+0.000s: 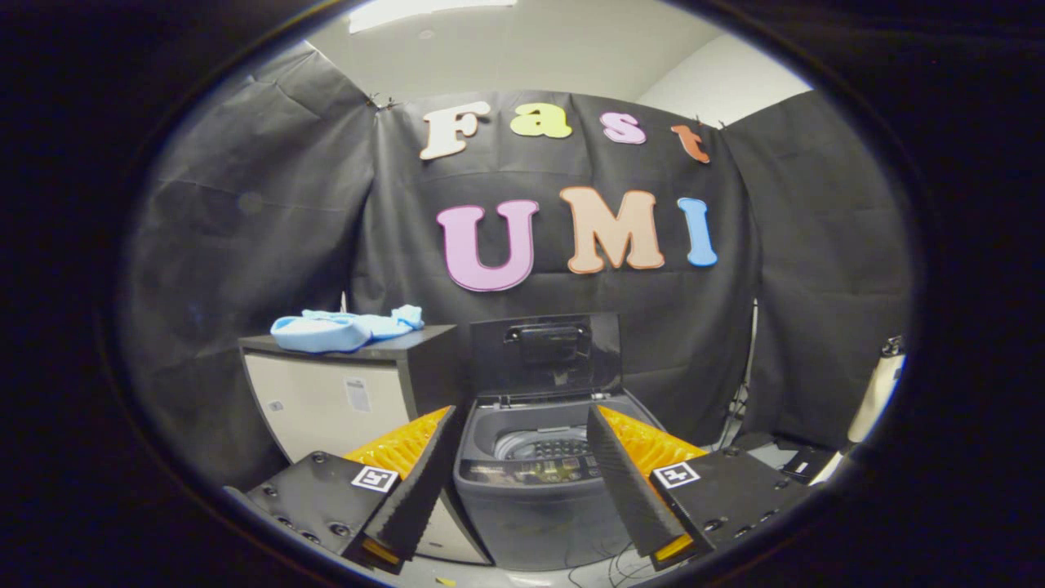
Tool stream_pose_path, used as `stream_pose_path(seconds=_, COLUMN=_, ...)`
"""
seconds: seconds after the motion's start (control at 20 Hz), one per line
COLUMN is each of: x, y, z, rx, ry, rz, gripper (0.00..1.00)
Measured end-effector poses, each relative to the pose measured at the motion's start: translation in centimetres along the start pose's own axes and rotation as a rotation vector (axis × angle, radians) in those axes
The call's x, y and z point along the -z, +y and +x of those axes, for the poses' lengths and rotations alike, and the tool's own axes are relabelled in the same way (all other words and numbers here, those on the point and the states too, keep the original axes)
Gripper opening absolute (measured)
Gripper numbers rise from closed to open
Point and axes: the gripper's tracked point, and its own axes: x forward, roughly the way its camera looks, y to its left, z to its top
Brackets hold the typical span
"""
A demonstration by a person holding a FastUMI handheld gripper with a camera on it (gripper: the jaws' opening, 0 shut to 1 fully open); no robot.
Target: Put the clothes into the washing machine and then close the washing machine lid.
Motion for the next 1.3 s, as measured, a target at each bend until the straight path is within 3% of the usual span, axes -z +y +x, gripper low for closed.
stream_pose_path(seconds=0.35, x=-5.9, y=10.6, z=4.9, rx=-0.156, ry=0.005, rz=0.050, gripper=0.97)
stream_pose_path(seconds=0.7, x=-8.3, y=18.6, z=12.0, rx=-0.139, ry=0.134, rz=0.116, gripper=0.97)
stream_pose_path(seconds=0.85, x=-9.4, y=22.8, z=15.5, rx=-0.193, ry=0.164, rz=0.091, gripper=0.97)
stream_pose_path(seconds=1.1, x=-7.3, y=27.7, z=21.5, rx=-0.248, ry=0.320, rz=0.025, gripper=0.97)
stream_pose_path(seconds=1.3, x=-5.0, y=29.6, z=26.3, rx=-0.228, ry=0.423, rz=-0.075, gripper=0.98)
